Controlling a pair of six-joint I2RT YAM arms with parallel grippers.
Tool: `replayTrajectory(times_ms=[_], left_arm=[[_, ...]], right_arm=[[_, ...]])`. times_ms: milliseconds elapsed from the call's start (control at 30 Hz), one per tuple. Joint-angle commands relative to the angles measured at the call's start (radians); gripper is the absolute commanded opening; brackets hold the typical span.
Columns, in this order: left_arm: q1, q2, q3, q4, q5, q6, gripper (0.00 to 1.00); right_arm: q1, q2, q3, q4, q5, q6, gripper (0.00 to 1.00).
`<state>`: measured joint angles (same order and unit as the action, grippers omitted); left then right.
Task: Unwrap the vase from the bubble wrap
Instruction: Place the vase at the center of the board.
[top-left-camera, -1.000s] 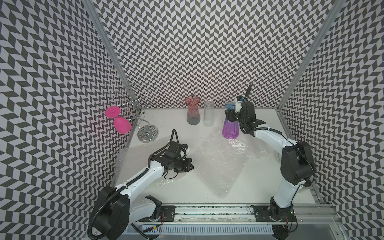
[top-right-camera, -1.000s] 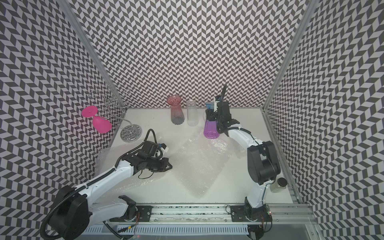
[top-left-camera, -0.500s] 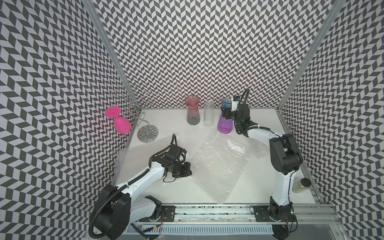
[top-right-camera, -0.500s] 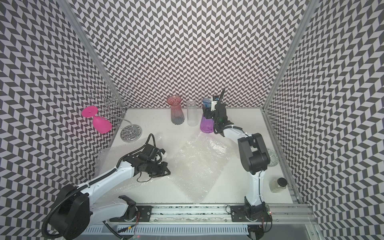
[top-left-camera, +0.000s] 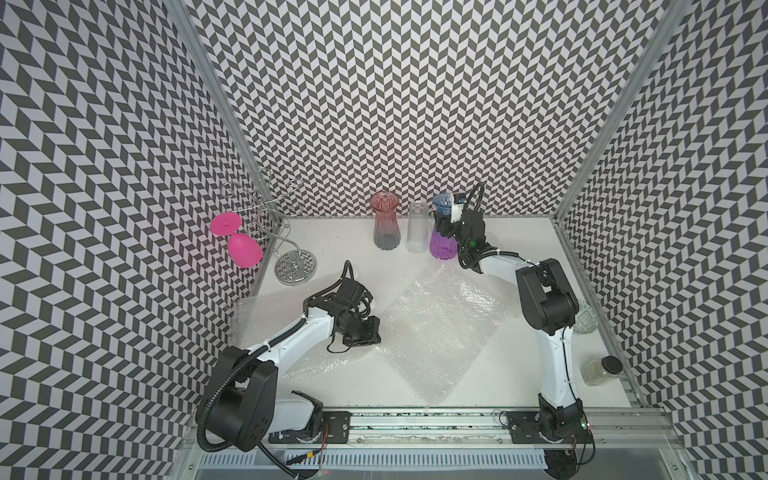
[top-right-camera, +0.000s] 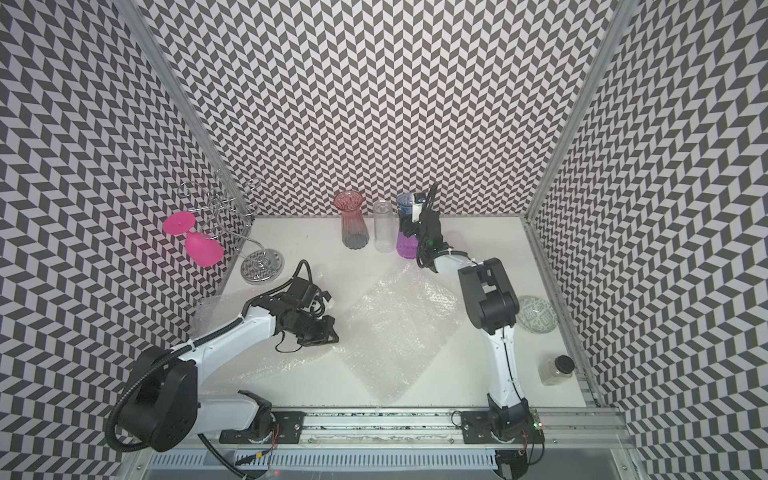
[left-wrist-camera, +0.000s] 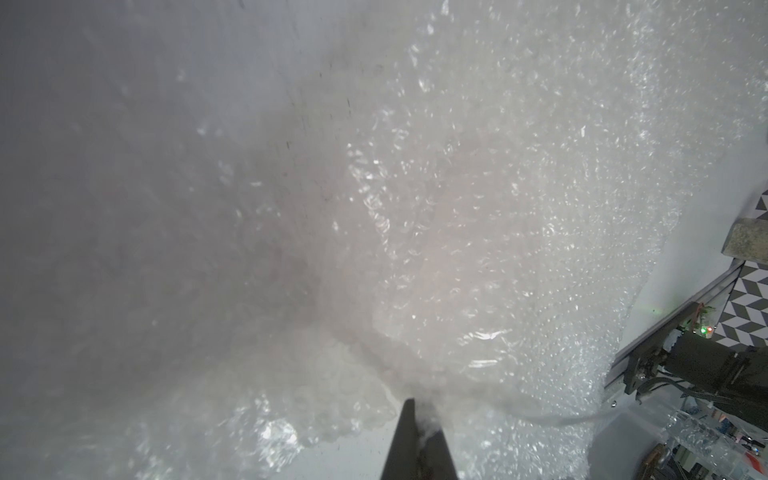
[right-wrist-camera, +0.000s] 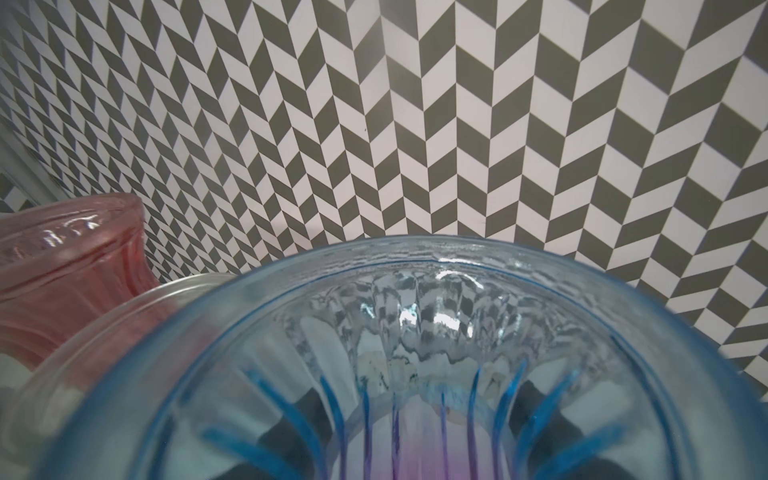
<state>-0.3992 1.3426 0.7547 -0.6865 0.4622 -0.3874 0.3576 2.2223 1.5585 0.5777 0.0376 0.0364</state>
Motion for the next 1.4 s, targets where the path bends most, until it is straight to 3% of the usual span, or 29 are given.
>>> replayTrajectory(times_ms=[0, 333, 533, 867, 1067, 1133, 1367], left_arm=[[0.007, 0.027, 0.033, -0.022, 0.006, 0.051, 0.00], [0.022, 0.100, 0.075, -0.025, 0.007, 0.089, 0.00], [0.025, 0.128, 0.095, -0.021, 0.011, 0.097, 0.00], [0.037, 0.128, 0.112, -0.016, 0.003, 0.092, 0.00], [0.042, 0.116, 0.110, -0.004, 0.004, 0.083, 0.00], [0.043, 0.108, 0.105, 0.006, 0.002, 0.079, 0.00], [0.049, 0.093, 0.076, 0.048, 0.006, 0.067, 0.00]], right_arm=[[0.005, -0.005, 0.093, 0.249, 0.014, -0.031, 0.00], [0.001, 0.010, -0.012, 0.424, 0.008, -0.062, 0.00], [0.001, 0.006, -0.063, 0.475, -0.009, -0.096, 0.07], [0.001, -0.019, -0.116, 0.502, 0.003, -0.125, 0.42], [0.001, -0.051, -0.153, 0.503, 0.015, -0.143, 0.75], [0.001, -0.068, -0.176, 0.510, 0.023, -0.143, 0.97], [0.001, -0.134, -0.236, 0.495, 0.027, -0.166, 0.99]])
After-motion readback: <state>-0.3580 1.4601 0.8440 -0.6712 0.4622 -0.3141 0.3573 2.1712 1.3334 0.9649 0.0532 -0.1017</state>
